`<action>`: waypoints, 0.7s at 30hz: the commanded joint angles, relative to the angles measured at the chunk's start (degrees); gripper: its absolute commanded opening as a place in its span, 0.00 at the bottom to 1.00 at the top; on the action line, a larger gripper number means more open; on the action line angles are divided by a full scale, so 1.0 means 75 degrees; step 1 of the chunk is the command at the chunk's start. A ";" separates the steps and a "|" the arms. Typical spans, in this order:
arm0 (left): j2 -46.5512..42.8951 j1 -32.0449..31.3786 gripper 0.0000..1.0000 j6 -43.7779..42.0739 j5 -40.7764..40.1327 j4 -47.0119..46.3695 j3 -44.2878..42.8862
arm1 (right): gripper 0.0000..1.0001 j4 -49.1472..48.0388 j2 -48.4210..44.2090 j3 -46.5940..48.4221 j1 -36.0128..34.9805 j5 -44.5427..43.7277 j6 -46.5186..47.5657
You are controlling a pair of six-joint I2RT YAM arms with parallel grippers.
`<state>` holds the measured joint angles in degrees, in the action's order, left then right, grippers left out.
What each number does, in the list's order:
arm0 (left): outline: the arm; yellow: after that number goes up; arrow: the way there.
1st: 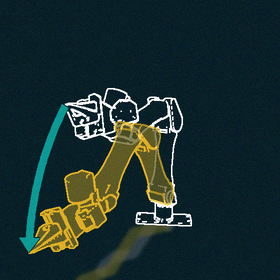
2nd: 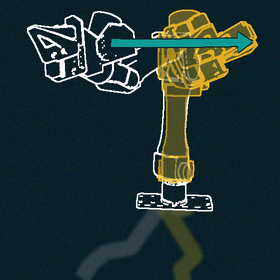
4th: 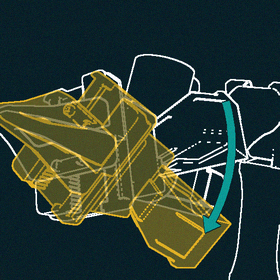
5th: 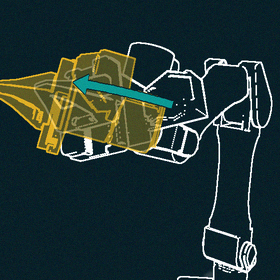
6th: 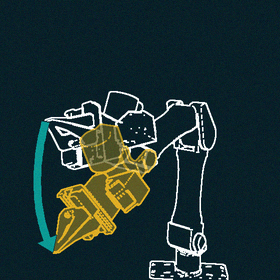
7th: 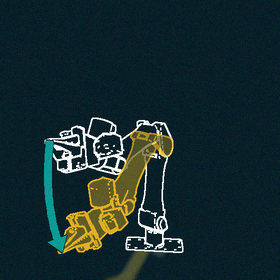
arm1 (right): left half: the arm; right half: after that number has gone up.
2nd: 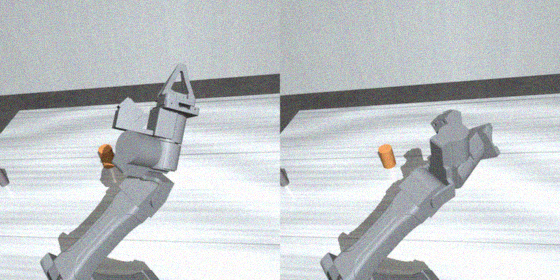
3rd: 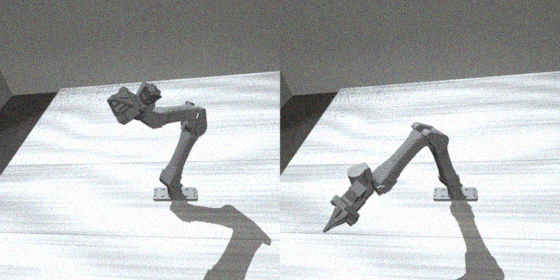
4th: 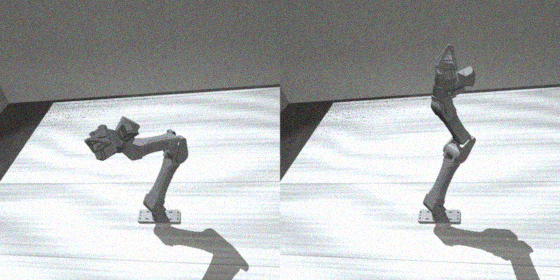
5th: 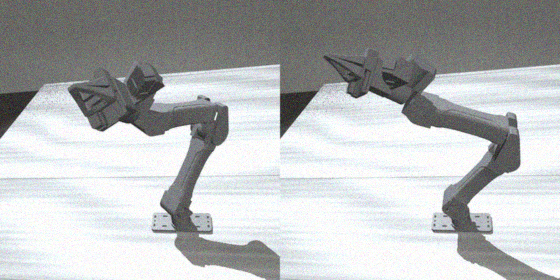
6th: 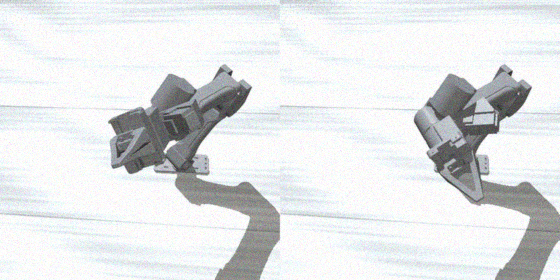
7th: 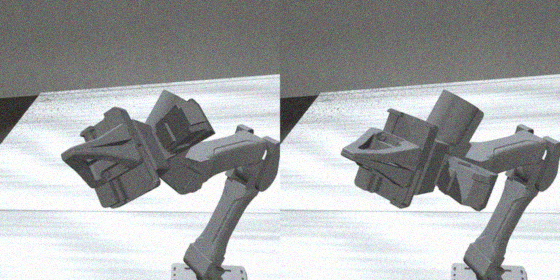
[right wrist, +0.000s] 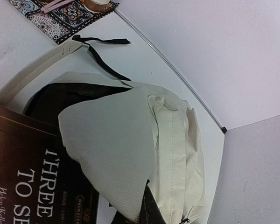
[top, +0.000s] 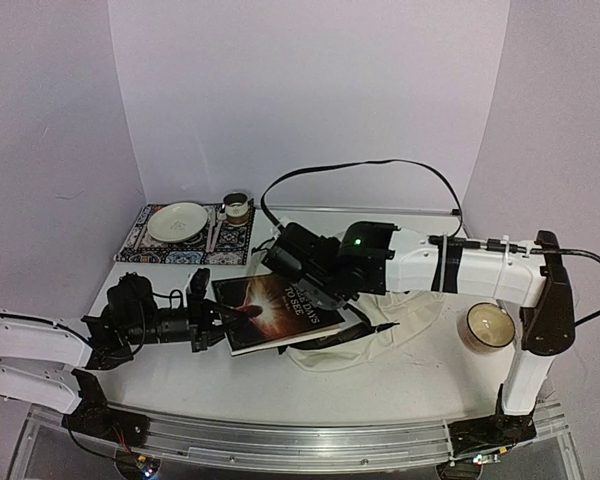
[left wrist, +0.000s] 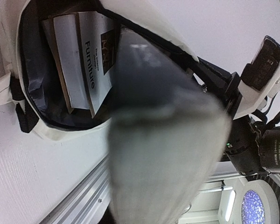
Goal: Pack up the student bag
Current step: Place the book in the largest pocket of the bag.
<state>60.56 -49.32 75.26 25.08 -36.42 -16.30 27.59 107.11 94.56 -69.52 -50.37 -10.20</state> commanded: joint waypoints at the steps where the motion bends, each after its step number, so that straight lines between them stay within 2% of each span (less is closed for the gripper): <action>1: 0.0348 -0.0068 0.00 -0.0473 -0.0179 -0.0826 -0.0856 | 0.00 -0.0326 -0.0656 0.0055 -0.0036 0.0225 -0.0129; 13: 0.2905 -0.0096 0.00 -0.1063 -0.1013 -0.0972 -0.2675 | 0.00 -0.0849 -0.1054 -0.0323 -0.0036 0.1963 -0.0248; 21: 0.4758 -0.0648 0.00 -0.1190 -0.1804 -0.1113 -0.4109 | 0.00 -0.1454 -0.1019 -0.0398 -0.0046 0.3116 -0.0421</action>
<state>91.77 -52.19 68.57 16.68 -37.63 -41.03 21.27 102.08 91.21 -69.47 -32.05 -11.93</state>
